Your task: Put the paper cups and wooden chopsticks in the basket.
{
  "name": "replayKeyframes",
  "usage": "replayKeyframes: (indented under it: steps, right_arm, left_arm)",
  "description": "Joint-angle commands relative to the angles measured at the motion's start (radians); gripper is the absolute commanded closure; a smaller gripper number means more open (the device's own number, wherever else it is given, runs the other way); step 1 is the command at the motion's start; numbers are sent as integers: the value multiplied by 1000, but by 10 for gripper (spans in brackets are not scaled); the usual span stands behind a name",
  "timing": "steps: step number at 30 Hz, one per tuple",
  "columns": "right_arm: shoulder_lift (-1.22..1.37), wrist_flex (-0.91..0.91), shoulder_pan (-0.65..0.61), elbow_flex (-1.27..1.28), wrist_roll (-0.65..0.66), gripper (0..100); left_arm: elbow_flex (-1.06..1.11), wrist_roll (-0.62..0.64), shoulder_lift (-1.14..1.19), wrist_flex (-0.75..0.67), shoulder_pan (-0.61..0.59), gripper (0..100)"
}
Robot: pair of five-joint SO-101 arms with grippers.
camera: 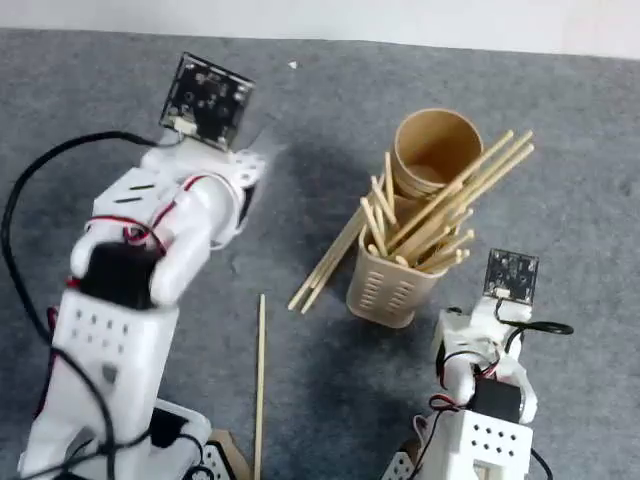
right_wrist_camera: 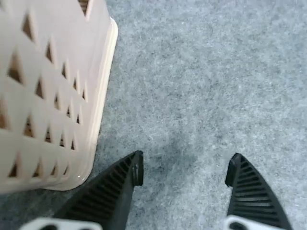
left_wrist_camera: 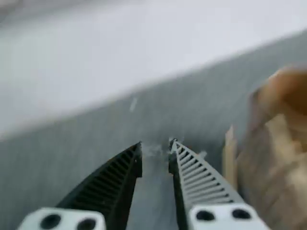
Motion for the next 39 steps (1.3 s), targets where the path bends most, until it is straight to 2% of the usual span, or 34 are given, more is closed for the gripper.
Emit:
replayKeyframes:
  steps: [1,4,9,15,19,28,39]
  right_arm:
    - [-7,-13,-8,-5,-11,711]
    - [-7,-12,-8,-5,-11,711]
    - [-7,-10,-10,-4,-11,711]
    - [-7,-12,-10,7,-8,711]
    - [-7,-13,-10,18,-6,711]
    - [-7,-13,-10,18,-6,711]
    - [-7,-13,-10,19,-6,711]
  left_arm:
    - [162,-9,99,57,-74,870]
    - [240,-46,225,64,-56,870]
    - [245,-161,435,54,56,869]
    - [249,-239,499,-25,189,803]
    - [257,-302,506,-60,189,803]
    - [377,-301,578,-232,186,789]
    - [182,-301,840,-241,186,759]
